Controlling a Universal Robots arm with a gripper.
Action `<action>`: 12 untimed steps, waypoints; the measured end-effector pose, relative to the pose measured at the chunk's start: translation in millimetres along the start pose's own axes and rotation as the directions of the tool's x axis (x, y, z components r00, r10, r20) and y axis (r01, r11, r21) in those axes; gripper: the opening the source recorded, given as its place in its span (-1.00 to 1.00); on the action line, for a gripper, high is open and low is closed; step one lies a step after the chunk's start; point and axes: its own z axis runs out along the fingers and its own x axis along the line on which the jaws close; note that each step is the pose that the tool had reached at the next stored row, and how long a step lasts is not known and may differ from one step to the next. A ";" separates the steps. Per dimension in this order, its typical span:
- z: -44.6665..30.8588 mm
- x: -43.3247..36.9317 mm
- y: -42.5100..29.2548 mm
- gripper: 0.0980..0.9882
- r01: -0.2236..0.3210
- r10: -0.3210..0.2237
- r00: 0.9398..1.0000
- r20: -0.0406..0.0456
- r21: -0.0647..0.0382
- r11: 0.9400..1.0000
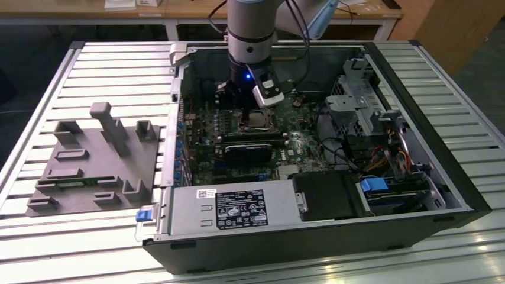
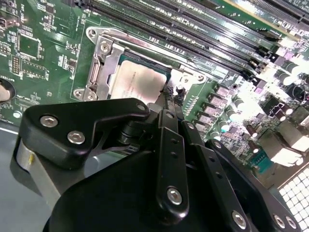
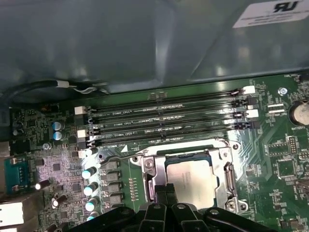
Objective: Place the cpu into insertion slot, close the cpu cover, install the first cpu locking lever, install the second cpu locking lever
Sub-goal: 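Close the cpu cover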
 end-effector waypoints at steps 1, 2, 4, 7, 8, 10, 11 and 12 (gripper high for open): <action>0.4 0.3 -0.1 -0.98 0.004 -0.004 1.000 0.000 0.000 1.000; 0.9 0.6 -0.2 -0.98 0.007 -0.007 1.000 0.000 0.000 1.000; 2.1 1.2 -0.4 -0.98 0.011 -0.011 1.000 -0.001 0.000 1.000; 3.9 2.0 -0.7 -0.98 0.016 -0.016 1.000 -0.001 0.000 1.000; 4.5 2.4 -0.8 -0.98 0.017 -0.017 1.000 -0.001 0.000 1.000; 5.8 2.9 -0.9 -0.98 0.021 -0.021 1.000 -0.001 0.000 1.000; 6.6 3.2 -1.0 -0.98 0.022 -0.022 1.000 -0.001 0.000 1.000; 7.3 3.3 -1.0 -0.98 0.024 -0.024 1.000 -0.001 0.000 1.000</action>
